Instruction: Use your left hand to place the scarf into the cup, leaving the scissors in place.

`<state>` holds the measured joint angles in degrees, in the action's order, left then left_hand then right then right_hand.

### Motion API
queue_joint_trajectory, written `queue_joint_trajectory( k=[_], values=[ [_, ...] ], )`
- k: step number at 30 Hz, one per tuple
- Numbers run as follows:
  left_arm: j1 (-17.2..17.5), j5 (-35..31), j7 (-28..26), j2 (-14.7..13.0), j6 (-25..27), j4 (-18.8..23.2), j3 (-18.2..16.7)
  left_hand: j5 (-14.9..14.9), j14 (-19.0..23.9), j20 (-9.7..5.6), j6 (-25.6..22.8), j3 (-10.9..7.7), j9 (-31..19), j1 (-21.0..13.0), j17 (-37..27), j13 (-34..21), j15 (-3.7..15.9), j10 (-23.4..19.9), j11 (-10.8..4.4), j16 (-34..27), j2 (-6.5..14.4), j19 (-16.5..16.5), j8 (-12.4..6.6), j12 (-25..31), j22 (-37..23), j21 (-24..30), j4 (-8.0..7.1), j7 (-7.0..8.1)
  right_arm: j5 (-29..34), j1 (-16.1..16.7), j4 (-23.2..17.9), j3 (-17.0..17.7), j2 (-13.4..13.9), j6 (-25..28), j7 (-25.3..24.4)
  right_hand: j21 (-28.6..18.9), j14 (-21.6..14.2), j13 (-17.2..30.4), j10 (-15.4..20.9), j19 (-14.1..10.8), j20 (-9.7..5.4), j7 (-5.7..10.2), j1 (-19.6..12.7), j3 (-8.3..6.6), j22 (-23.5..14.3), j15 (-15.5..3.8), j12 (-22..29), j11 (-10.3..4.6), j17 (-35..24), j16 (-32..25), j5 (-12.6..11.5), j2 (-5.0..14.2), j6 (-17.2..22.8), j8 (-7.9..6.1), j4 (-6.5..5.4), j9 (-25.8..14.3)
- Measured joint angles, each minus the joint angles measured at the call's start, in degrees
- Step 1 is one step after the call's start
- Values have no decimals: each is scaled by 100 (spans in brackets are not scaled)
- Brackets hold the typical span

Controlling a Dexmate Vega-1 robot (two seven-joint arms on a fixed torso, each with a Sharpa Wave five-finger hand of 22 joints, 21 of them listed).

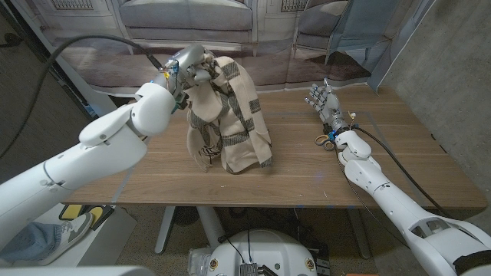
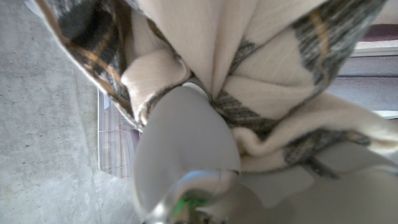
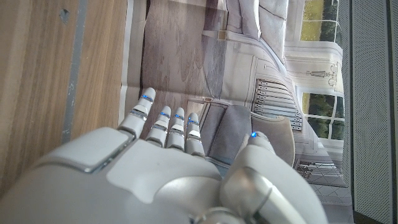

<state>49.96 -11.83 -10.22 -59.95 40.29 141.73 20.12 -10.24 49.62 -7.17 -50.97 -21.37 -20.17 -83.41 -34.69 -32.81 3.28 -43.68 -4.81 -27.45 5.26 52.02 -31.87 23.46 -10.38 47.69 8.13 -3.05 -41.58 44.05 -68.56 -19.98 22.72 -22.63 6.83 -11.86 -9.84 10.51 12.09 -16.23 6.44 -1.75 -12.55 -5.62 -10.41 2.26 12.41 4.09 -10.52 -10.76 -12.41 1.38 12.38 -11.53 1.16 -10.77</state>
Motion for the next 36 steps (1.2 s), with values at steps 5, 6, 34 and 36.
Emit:
queue_joint_trajectory(
  k=[5, 6, 34, 36],
  values=[
    [-89, 47, 26, 43, -44, -124, -16, 3, 0, 0, -20, -7, 1, 1, -8, -28, 0, 0, 0, 12, -1, 0, 0, -49, 0, 21, -7, 21, -3, -2, 18, -6, -8, 9, 6, 0, 0, 0, 0, 0, 0, 0, 0, 0, 0, 0, 0, 0, 0, 0, 0, 0, 0, 0, 0, 0],
    [-104, 49, 27, 50, -52, -144, -16, -1, 0, 0, -24, -15, 1, 7, -11, -28, 0, -6, -6, 13, -7, 0, 1, -49, 0, 21, -15, 25, -3, -2, 18, -6, -8, 9, 6, 0, 0, 0, 0, 0, 0, 0, 0, 0, 0, 0, 0, 0, 0, 0, 0, 0, 0, 0, 0, 0],
    [-1177, -75, 270, 650, -260, -1279, 665, -17, 66, 10, -104, -118, 37, 51, -94, -154, 35, -93, -71, 30, -51, -50, 22, -150, -1, 129, -6, 40, -5, -24, 157, -56, -89, 11, 43, 23, -10, 0, -1, -30, -30, 0, 0, 0, 0, -11, 0, 1, 0, 0, 34, 0, 0, 0, 0, 0],
    [-1234, -82, 279, 695, -286, -1355, 701, -17, 66, 10, -126, -118, 51, 51, -106, -160, 35, -100, -86, 30, -51, -50, 23, -151, -1, 157, -6, 61, -7, -15, 157, -56, -90, 9, 43, 23, -10, 0, -1, -30, -30, 0, 0, 0, 0, -11, 0, 1, 0, 0, 33, 0, 0, 0, 0, 0]
  ],
)
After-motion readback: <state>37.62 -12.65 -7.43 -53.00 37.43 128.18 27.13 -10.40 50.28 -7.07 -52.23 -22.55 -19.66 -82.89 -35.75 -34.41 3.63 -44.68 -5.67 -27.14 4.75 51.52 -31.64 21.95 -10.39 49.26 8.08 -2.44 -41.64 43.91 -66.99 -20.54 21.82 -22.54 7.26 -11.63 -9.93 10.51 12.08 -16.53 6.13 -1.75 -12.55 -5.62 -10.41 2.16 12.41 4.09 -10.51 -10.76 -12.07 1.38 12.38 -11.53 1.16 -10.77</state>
